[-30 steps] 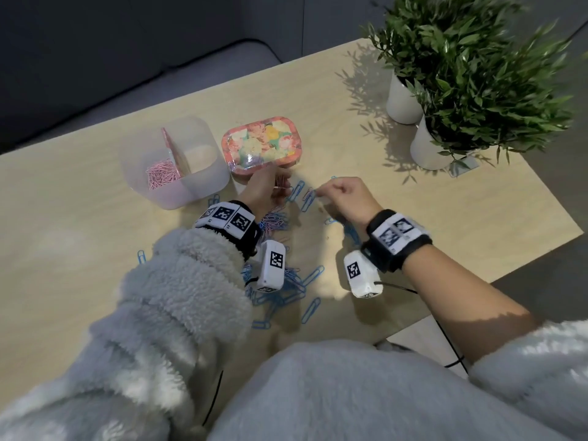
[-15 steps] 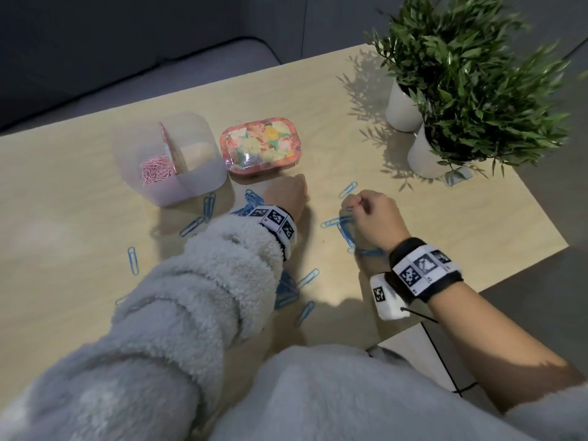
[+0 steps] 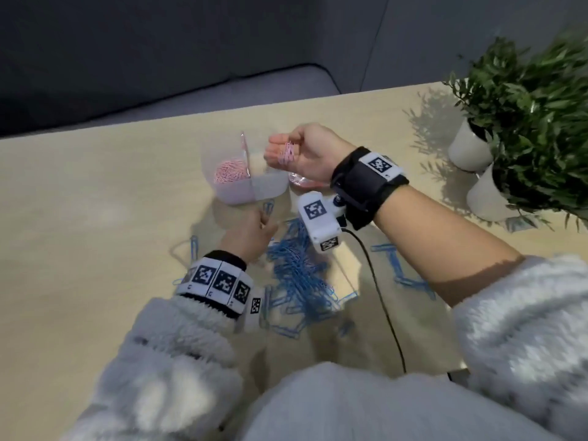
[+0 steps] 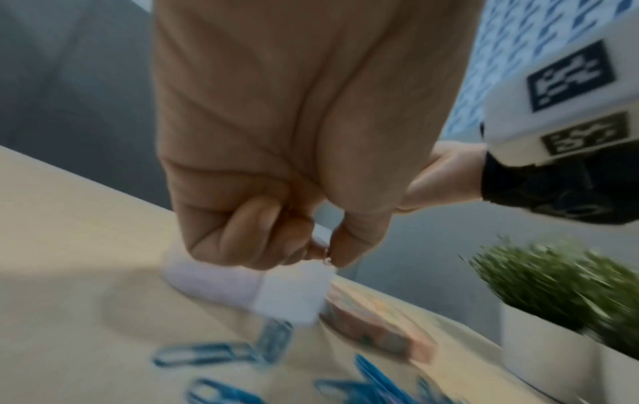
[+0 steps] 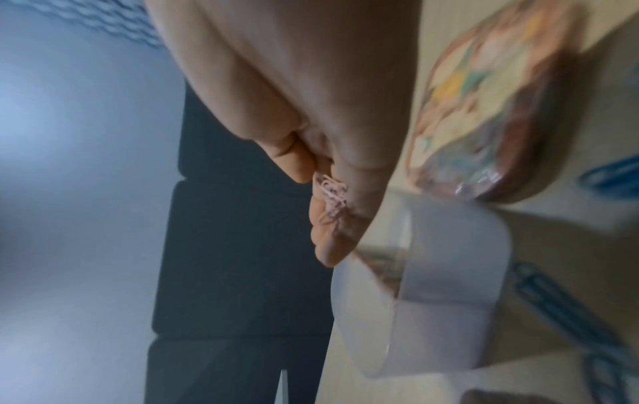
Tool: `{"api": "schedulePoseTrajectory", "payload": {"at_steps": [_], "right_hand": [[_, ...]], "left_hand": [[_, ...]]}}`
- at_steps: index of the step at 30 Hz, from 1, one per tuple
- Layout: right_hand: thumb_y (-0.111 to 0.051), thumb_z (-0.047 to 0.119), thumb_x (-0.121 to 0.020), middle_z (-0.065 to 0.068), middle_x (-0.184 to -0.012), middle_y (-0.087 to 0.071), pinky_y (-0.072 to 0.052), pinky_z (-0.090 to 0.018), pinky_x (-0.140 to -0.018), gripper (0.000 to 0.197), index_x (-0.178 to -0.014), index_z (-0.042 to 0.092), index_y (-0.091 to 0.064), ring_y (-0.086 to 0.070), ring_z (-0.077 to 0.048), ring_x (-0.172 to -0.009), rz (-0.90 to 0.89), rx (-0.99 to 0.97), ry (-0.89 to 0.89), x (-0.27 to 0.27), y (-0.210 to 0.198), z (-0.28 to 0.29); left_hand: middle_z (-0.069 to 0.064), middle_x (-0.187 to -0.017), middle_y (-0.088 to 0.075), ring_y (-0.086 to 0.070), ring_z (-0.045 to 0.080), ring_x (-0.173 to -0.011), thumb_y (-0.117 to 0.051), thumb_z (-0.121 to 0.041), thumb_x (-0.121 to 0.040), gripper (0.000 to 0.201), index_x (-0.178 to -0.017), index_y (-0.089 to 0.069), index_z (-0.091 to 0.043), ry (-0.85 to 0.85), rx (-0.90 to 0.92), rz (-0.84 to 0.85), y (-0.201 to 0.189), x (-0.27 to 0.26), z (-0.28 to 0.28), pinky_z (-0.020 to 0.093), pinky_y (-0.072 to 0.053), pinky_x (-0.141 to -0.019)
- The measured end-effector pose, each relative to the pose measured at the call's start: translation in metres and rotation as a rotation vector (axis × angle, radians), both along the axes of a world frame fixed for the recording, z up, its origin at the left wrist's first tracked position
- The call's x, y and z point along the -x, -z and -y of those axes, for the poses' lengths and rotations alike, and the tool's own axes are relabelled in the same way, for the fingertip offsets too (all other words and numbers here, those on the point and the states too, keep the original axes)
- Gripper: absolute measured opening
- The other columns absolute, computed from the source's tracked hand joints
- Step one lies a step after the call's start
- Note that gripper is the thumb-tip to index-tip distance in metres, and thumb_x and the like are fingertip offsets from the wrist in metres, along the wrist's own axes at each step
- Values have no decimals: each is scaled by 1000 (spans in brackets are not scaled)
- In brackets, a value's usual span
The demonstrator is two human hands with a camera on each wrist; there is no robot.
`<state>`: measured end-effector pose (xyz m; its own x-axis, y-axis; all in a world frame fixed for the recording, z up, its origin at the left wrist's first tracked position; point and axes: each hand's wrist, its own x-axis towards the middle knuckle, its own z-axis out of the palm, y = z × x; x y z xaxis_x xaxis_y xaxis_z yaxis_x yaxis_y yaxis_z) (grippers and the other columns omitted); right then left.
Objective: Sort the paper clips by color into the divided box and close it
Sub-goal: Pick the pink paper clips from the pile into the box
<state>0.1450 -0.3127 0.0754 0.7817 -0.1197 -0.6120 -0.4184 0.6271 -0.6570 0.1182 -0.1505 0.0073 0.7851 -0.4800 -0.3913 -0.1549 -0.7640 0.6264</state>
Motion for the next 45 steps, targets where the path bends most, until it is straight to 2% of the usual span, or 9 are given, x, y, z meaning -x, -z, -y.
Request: {"api": "schedulePoseTrajectory", "payload": {"at_steps": [6, 13, 16, 18, 22, 29, 34, 38, 45], "right_hand": [[-28, 20, -97, -7, -76, -42, -36, -28, -58, 27, -82, 8, -48, -40, -19, -60, 8, 124, -193, -48, 17, -54], [-27, 23, -100, 2, -60, -14, -14, -24, -54, 41, -59, 21, -21, -13, -12, -53, 137, 121, -231, -36, 22, -61], [-36, 19, -96, 3, -57, -40, -38, -23, -63, 31, -66, 19, -42, -40, -11, -55, 215, 167, -179, -8, 15, -44], [-44, 15, -95, -5, -77, -59, -53, -23, -66, 18, -80, 12, -55, -60, -15, -63, 204, 276, -130, 18, 9, -27], [-45, 3, -93, -6, -78, -63, -52, -21, -52, 15, -96, 5, -59, -60, -8, -52, 156, 648, -258, 76, 24, 11], [-59, 6, -78, 0, -71, -59, -39, -26, -68, 12, -80, 12, -70, -52, -16, -69, -42, 1299, -686, 162, 83, 18], [-66, 28, -80, -4, -81, -65, -44, -33, -71, 15, -83, 14, -64, -57, -23, -78, -49, 1317, -663, 186, 105, -12], [-64, 20, -81, -8, -95, -68, -43, -31, -77, 11, -88, 12, -63, -60, -25, -90, -46, 1295, -656, 187, 112, -20], [-62, 6, -84, -2, -59, -51, -37, -19, -51, 22, -67, 16, -53, -47, -7, -49, -53, 1037, -392, 202, 110, 13]], "left_hand": [[-3, -68, -44, -43, 21, -72, -46, -23, -90, 16, -80, -43, -12, -188, -61, 92, -26, -33, -54, 27, -28, -53], [15, -97, -60, -55, 30, -94, -47, -17, -89, 8, -89, -49, -10, -268, -37, 237, -43, -72, -34, 33, -40, -79], [26, -108, -61, -56, 38, -101, -43, -12, -91, 21, -101, -54, 2, -168, -126, 368, -38, -92, -5, 40, -43, -83], [25, -112, -61, -57, 38, -104, -47, -9, -89, 23, -107, -56, 3, -78, -219, 409, -33, -99, 8, 41, -45, -86], [27, -115, -60, -58, 39, -106, -49, -4, -89, 28, -115, -55, 4, 19, -278, 458, -23, -97, 13, 42, -45, -90], [23, -103, -61, -54, 36, -93, -42, -2, -87, 25, -96, -65, 1, 48, -45, 758, -13, -64, -6, 42, -40, -82], [14, -90, -65, -57, 33, -83, -48, -15, -84, 19, -89, -65, -9, 364, 69, 671, 12, 17, -7, 39, -45, -71], [7, -82, -64, -58, 31, -75, -58, -26, -75, 14, -80, -67, -17, 636, -3, 528, 39, 65, -10, 37, -51, -67], [6, -85, -63, -55, 31, -80, -68, -12, -78, 4, -78, -70, -14, 544, -68, 516, 46, 74, -47, 37, -44, -71]]}}
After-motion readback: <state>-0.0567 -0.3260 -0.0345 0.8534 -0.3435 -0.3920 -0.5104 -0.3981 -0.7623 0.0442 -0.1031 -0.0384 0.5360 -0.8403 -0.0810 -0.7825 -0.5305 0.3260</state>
